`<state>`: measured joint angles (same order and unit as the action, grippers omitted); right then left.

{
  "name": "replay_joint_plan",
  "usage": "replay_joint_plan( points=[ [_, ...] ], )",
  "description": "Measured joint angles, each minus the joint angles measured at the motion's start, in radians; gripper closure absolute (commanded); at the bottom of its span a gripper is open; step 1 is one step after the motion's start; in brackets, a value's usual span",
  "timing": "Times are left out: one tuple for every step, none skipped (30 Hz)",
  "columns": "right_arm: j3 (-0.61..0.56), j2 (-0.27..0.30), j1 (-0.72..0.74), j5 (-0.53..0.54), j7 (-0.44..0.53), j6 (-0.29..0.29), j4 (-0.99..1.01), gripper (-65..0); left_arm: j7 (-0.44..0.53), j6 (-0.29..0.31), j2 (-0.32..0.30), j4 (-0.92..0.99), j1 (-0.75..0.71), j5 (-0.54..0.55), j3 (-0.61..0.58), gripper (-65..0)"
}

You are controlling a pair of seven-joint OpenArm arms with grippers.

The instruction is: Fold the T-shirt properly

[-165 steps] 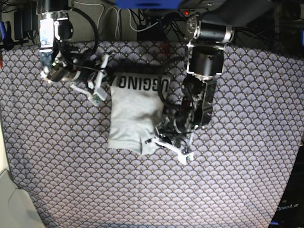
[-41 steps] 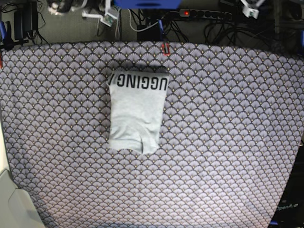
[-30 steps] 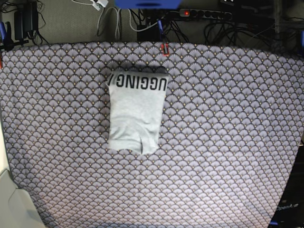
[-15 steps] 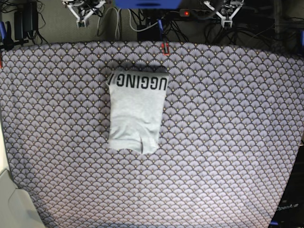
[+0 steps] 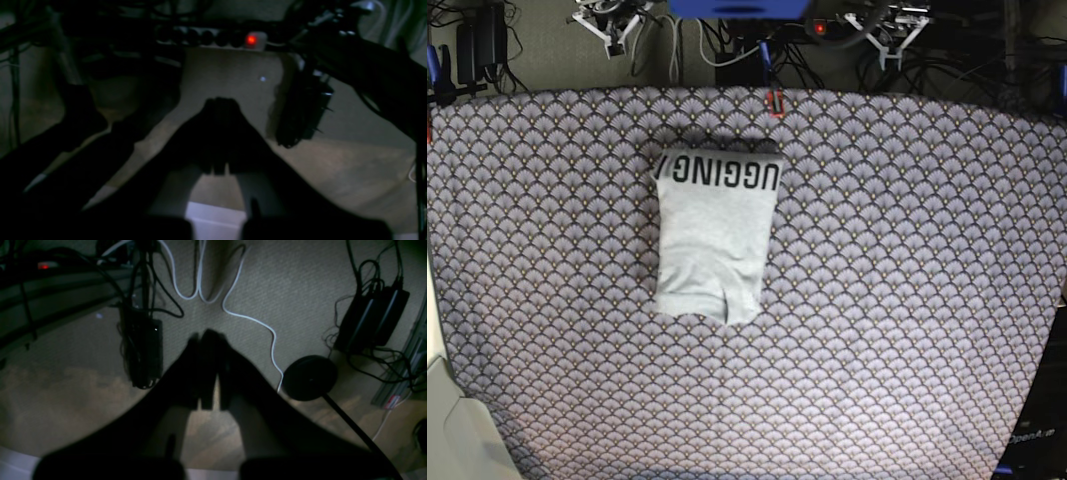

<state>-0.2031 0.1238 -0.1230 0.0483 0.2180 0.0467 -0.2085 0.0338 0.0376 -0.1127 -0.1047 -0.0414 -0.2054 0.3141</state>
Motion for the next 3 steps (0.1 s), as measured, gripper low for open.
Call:
replay_joint_plan(
  points=[
    [0.0,0.0,0.0,0.0,0.0,0.0,0.0,0.0,0.0,0.002,0.002,0.001,0.0,0.0,0.0,-0.4],
    [0.0,0.001,0.001,0.0,0.0,0.0,0.0,0.0,0.0,-0.002,0.002,0.001,0.0,0.0,0.0,-0.4],
    [0.0,0.001,0.003,0.0,0.0,0.0,0.0,0.0,0.0,-0.002,0.0,0.0,0.0,0.0,0.0,-0.4]
  ],
)
